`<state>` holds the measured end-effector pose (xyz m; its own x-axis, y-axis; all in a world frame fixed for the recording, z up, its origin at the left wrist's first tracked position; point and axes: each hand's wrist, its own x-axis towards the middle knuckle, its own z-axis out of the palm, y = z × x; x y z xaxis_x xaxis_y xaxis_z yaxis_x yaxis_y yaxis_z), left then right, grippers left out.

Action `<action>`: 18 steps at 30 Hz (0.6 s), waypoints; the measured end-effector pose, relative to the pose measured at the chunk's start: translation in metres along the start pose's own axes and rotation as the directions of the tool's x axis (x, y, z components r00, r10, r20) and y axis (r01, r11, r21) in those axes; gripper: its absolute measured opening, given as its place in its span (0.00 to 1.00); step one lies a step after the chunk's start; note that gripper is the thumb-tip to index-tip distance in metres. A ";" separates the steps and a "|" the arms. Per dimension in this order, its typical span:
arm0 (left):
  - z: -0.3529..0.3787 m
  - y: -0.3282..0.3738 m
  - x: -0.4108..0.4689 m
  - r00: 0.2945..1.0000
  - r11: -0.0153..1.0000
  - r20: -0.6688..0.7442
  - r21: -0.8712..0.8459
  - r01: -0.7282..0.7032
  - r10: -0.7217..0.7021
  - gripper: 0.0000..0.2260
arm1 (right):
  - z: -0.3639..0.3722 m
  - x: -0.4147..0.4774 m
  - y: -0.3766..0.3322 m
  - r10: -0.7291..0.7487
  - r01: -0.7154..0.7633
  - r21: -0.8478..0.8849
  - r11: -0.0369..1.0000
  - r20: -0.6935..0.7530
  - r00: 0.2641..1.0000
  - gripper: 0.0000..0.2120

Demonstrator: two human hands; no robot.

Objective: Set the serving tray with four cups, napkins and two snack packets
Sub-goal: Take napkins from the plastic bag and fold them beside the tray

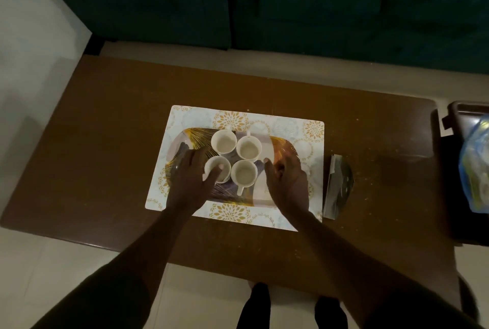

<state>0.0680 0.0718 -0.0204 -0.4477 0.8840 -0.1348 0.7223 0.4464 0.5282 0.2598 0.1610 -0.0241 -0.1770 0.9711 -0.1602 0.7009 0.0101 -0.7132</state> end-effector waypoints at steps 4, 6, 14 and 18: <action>0.004 0.028 0.014 0.992 0.998 -0.109 0.040 -0.058 0.062 0.18 | -0.029 0.019 0.013 -0.006 0.003 -0.054 0.999 -0.060 0.998 0.15; 0.011 0.046 0.018 0.986 0.994 -0.126 0.012 -0.105 0.105 0.16 | -0.048 0.026 0.020 -0.054 0.047 -0.076 0.996 -0.101 0.993 0.14; 0.056 0.152 0.032 0.968 0.966 -0.054 -0.063 -0.249 0.246 0.16 | -0.147 0.050 0.061 0.034 -0.052 -0.080 0.995 -0.215 0.976 0.07; 0.087 0.215 0.032 0.953 0.948 -0.026 -0.103 -0.302 0.301 0.17 | -0.204 0.053 0.099 0.082 -0.100 -0.057 0.993 -0.264 0.961 0.06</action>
<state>0.2545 0.2085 0.0159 -0.2230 0.9734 0.0518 0.7657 0.1420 0.6273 0.4604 0.2619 0.0362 0.0699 0.9970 -0.0322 0.7533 -0.0739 -0.6535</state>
